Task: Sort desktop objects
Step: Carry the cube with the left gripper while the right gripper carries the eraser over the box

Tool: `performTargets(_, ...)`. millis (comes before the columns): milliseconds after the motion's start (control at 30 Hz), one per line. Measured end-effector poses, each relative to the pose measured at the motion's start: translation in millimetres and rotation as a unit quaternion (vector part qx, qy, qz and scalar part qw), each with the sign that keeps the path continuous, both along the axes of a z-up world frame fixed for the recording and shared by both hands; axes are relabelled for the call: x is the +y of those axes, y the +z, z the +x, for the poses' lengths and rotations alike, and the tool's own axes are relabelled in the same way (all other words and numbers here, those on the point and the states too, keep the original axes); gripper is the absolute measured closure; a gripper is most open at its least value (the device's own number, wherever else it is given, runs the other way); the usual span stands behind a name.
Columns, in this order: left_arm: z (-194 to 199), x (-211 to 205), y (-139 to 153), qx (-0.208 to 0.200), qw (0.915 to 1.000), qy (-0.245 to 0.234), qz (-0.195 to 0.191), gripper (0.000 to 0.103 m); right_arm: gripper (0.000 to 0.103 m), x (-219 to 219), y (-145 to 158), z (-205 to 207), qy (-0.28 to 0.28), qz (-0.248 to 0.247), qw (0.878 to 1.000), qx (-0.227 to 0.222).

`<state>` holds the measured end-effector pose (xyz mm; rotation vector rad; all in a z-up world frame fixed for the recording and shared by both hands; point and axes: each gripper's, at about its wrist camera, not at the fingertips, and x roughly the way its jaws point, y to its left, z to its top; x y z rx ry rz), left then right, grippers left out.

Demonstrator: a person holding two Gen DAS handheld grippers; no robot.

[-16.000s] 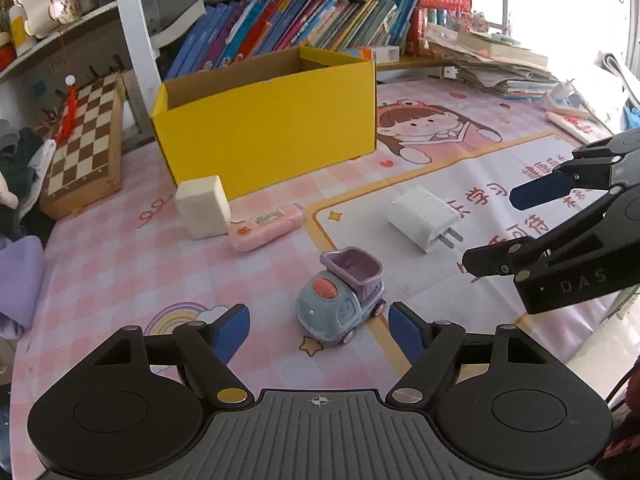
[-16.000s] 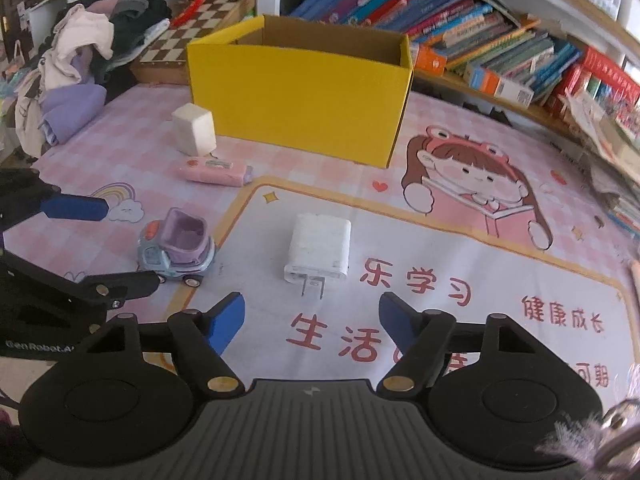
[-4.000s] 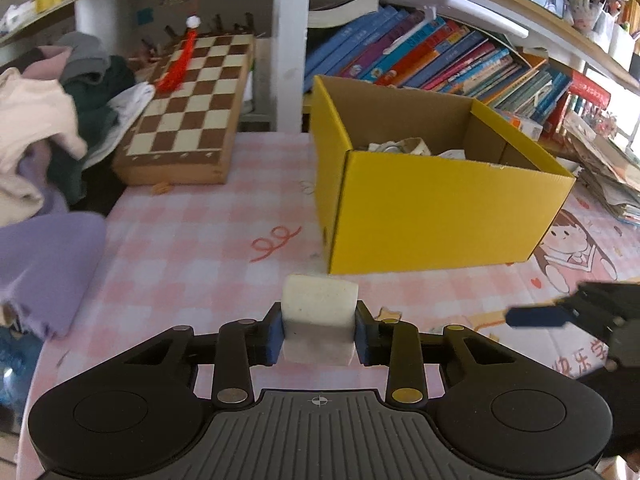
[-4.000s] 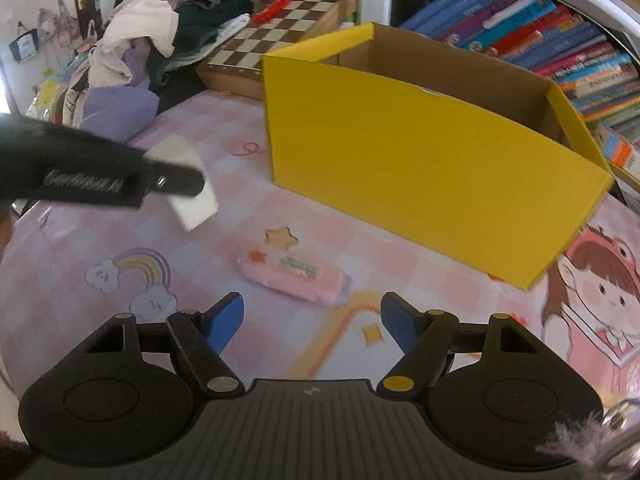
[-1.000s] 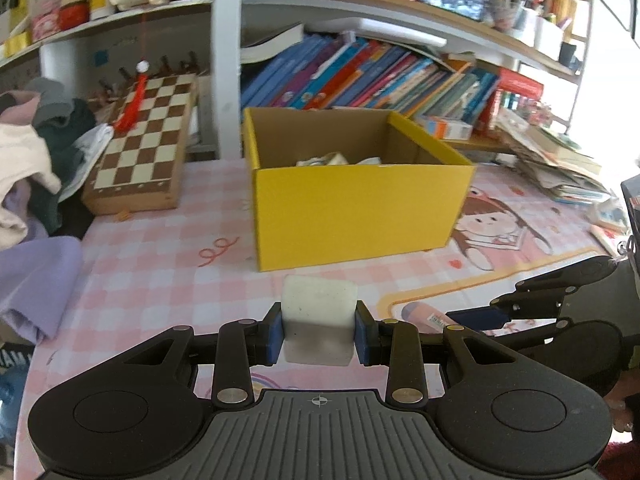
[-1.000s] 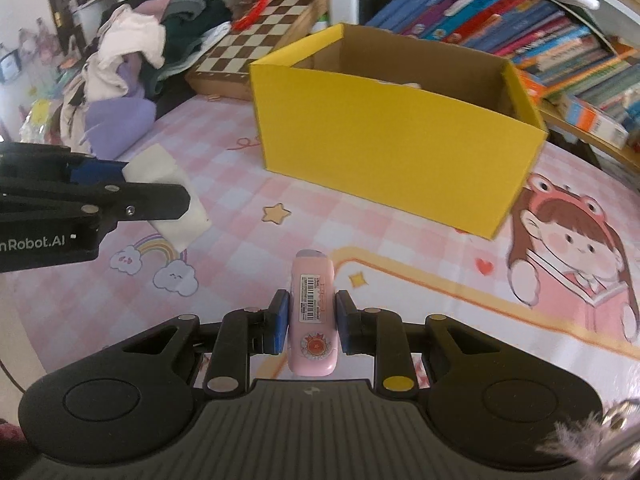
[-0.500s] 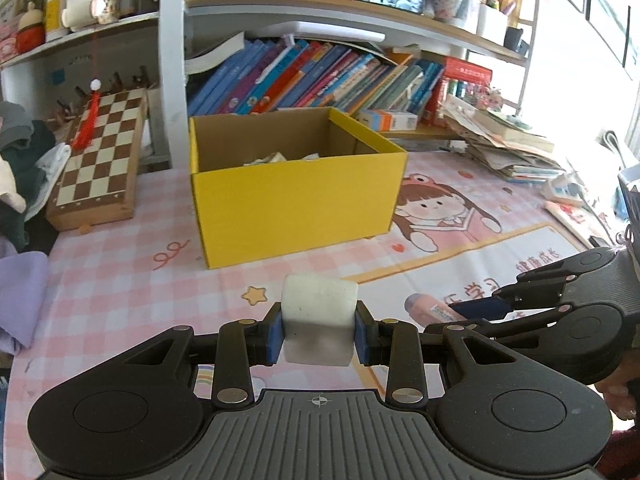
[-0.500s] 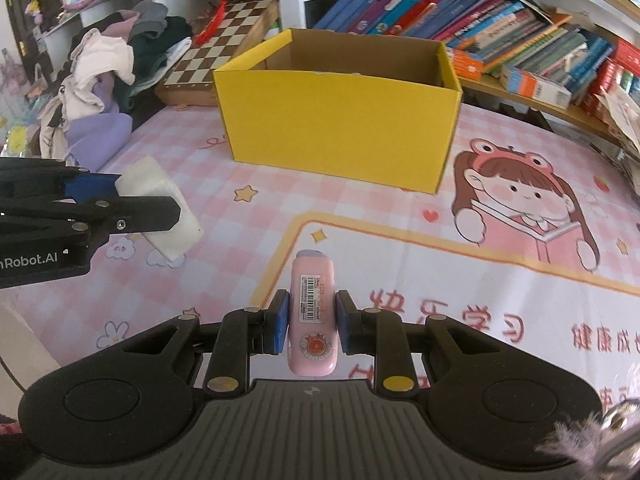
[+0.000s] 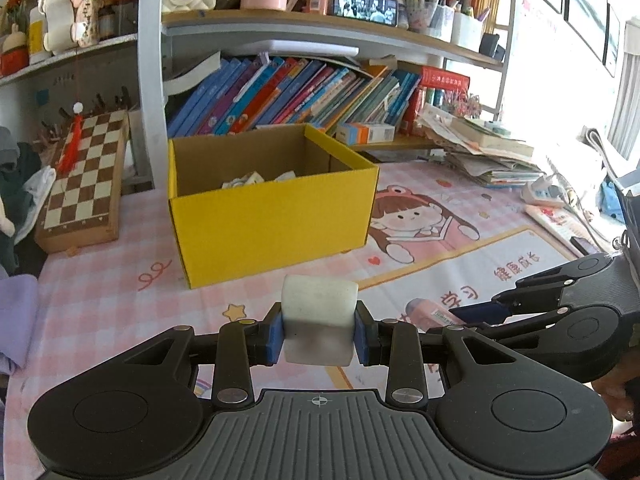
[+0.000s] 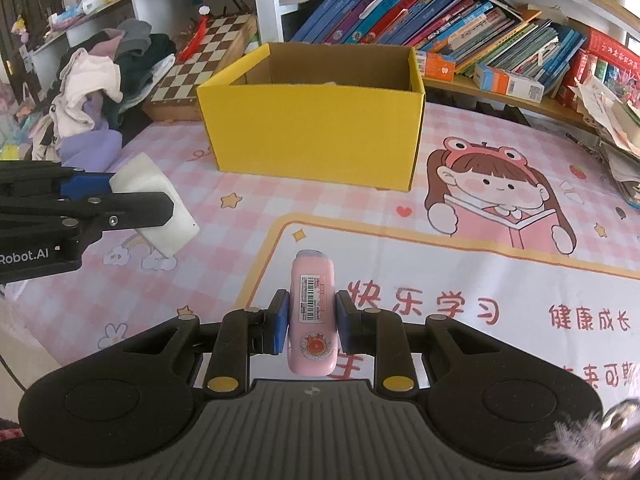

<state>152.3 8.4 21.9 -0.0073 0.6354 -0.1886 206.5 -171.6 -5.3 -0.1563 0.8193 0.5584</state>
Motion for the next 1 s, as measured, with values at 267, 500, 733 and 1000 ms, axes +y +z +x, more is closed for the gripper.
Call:
performTargets(267, 8.4, 1.2, 12.9, -0.02, 0.9998, 0.001, 0.001, 0.071, 0.08, -0.4, 17.4, 14.7, 0.006, 0.007, 1.0, -0.014)
performTargets(500, 27.0, 2.7, 32.2, -0.05, 0.9987, 0.003, 0.002, 0.071, 0.08, 5.2, 39.3, 36.4, 0.025, 0.015, 0.999, -0.039)
performTargets(733, 53.7, 4.3, 49.9, -0.079, 0.9968, 0.01, 0.01, 0.071, 0.08, 16.2, 64.1, 69.4, 0.051, 0.027, 0.996, -0.069)
performTargets(1000, 92.3, 6.6, 64.1, -0.108, 0.9934, 0.027, 0.028, 0.071, 0.08, 31.5, 88.0, 116.0, 0.077, 0.039, 0.991, -0.106)
